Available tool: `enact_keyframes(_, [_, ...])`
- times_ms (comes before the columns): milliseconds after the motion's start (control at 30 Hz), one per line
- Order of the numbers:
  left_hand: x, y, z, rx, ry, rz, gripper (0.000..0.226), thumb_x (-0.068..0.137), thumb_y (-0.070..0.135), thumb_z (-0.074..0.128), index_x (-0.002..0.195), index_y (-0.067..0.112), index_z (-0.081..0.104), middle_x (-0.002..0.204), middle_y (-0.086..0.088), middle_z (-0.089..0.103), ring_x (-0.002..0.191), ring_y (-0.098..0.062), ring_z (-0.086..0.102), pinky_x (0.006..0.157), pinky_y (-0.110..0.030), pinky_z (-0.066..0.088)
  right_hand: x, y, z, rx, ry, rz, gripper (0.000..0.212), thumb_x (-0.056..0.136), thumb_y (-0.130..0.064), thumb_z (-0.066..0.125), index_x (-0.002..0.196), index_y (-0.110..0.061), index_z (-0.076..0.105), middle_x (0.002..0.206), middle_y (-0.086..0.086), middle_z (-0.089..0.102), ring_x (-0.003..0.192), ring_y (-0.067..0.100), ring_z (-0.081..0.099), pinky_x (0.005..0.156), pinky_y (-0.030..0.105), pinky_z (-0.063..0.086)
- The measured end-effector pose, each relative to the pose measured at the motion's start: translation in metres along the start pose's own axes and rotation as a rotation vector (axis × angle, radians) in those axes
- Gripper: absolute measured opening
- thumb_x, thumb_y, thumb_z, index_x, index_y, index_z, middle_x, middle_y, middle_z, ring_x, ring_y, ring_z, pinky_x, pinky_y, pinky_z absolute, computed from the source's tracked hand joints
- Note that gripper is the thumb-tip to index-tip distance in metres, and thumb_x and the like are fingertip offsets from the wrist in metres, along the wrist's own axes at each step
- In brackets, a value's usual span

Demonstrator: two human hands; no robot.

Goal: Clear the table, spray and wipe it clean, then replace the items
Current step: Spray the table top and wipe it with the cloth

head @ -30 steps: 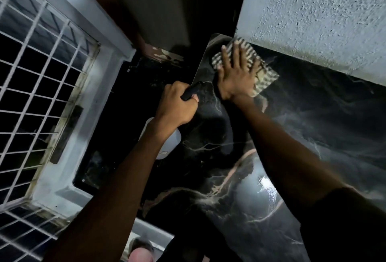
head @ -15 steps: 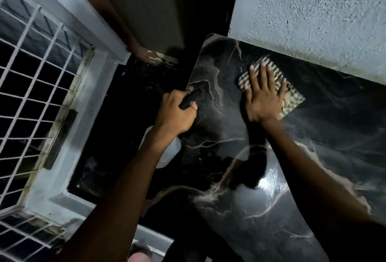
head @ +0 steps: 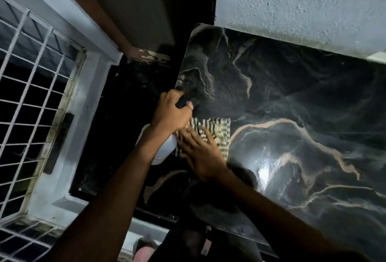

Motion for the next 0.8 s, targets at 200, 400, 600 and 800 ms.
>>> enact_keyframes(200, [-0.012,0.006,0.008,-0.019,-0.023,0.036,0.036,0.066,0.024,0.045,0.077,-0.003,0.067,0.078,-0.025,0.071,0.082,-0.044,0.068,0.072,-0.055,0.060,-0.048,0.047,-0.010,-0.077,-0.034,0.038,0.061,0.105,-0.045,0.033,0.163,-0.036,0.019,0.172,-0.004,0.014,0.159,0.018,0.016,0.127,0.052,0.003])
enact_keyframes(400, [-0.022,-0.003,0.002,-0.037,0.007,0.027,0.035,0.067,0.023,0.046,0.078,-0.004,0.065,0.077,-0.025,0.070,0.078,-0.045,0.068,0.063,-0.058,0.060,0.007,0.168,-0.068,-0.059,0.069,0.548,0.060,0.107,-0.044,0.024,0.164,-0.035,0.009,0.174,-0.002,0.004,0.160,0.018,0.004,0.126,0.057,0.008])
enact_keyframes(600, [-0.026,-0.002,0.009,-0.018,-0.012,0.005,0.037,0.067,0.025,0.044,0.080,0.001,0.069,0.085,-0.025,0.071,0.088,-0.046,0.068,0.074,-0.055,0.061,0.002,0.058,-0.032,-0.036,0.028,0.381,0.062,0.106,-0.046,0.027,0.164,-0.031,0.010,0.173,0.002,0.000,0.160,0.021,0.000,0.127,0.055,-0.005])
enact_keyframes(800, [-0.020,0.029,0.034,-0.022,-0.020,0.036,0.034,0.067,0.022,0.044,0.075,0.001,0.069,0.077,-0.024,0.072,0.079,-0.043,0.071,0.072,-0.053,0.061,-0.050,0.056,-0.022,-0.026,0.016,0.173,0.061,0.105,-0.046,0.037,0.162,-0.038,0.020,0.172,-0.005,0.014,0.159,0.015,0.015,0.127,0.050,0.009])
Point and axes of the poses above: each hand's wrist, its own x-axis towards the middle knuckle, its own z-axis out of the palm, y = z × x, the point moved 5 cm from there along x, towards the middle knuckle
